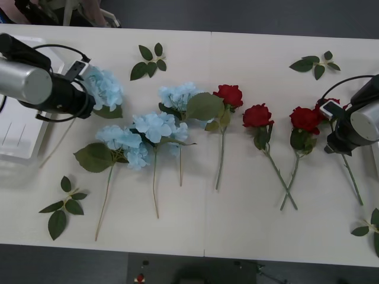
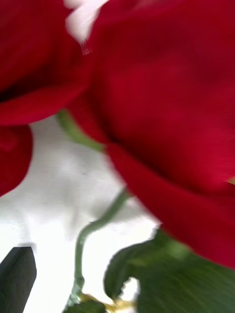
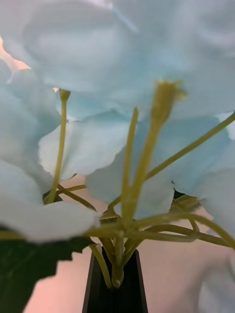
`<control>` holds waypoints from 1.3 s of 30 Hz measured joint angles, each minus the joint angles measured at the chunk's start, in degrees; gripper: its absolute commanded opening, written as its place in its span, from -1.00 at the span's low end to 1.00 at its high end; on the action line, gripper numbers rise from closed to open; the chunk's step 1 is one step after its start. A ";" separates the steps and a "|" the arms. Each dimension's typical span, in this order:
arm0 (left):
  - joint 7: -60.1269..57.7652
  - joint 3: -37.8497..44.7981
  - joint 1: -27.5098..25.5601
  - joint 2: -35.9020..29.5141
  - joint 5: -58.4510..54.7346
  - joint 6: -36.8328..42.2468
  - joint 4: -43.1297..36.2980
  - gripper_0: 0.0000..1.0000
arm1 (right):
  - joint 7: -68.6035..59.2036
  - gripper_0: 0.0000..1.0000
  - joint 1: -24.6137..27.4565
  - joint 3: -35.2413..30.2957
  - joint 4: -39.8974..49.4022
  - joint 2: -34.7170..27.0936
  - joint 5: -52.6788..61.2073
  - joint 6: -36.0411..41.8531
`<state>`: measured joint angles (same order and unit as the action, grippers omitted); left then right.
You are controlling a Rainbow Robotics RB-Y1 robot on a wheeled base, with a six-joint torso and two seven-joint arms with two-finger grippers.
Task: Put the red flowers into the right box and the blue flowers into the left box
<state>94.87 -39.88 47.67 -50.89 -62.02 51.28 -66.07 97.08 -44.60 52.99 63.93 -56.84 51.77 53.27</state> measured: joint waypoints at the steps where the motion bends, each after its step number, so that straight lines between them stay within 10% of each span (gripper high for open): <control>1: 0.00 0.92 0.05 -1.99 -0.07 3.56 -2.23 -1.00 | 0.00 0.60 -0.35 0.95 -0.14 0.00 0.21 -0.17; 4: 0.14 4.31 0.76 -8.52 0.03 12.37 -7.70 -1.00 | 0.00 -0.12 -0.49 1.28 -0.21 0.05 0.28 -0.16; 11: 13.76 4.31 3.73 -21.57 15.12 14.97 -8.84 -1.00 | -0.01 -0.96 -0.47 -1.90 -3.25 2.31 0.28 -0.23; 18: 13.75 4.21 0.75 -19.44 24.76 4.42 1.85 -0.97 | -0.02 -1.00 -0.47 -0.76 -4.10 2.89 1.19 -2.00; 29: 13.43 4.21 -6.89 -15.69 26.70 -12.07 10.34 0.98 | -0.02 -1.00 -1.41 -1.51 -6.36 2.79 8.08 -3.74; 39: 13.47 4.21 -8.43 -22.41 -0.27 -12.29 -3.31 1.00 | -0.02 -1.00 -4.62 -18.82 -2.84 -4.89 17.32 8.09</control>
<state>108.34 -35.66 39.24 -73.30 -62.29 39.00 -69.38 97.06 -49.22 34.17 61.09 -61.74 69.09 61.36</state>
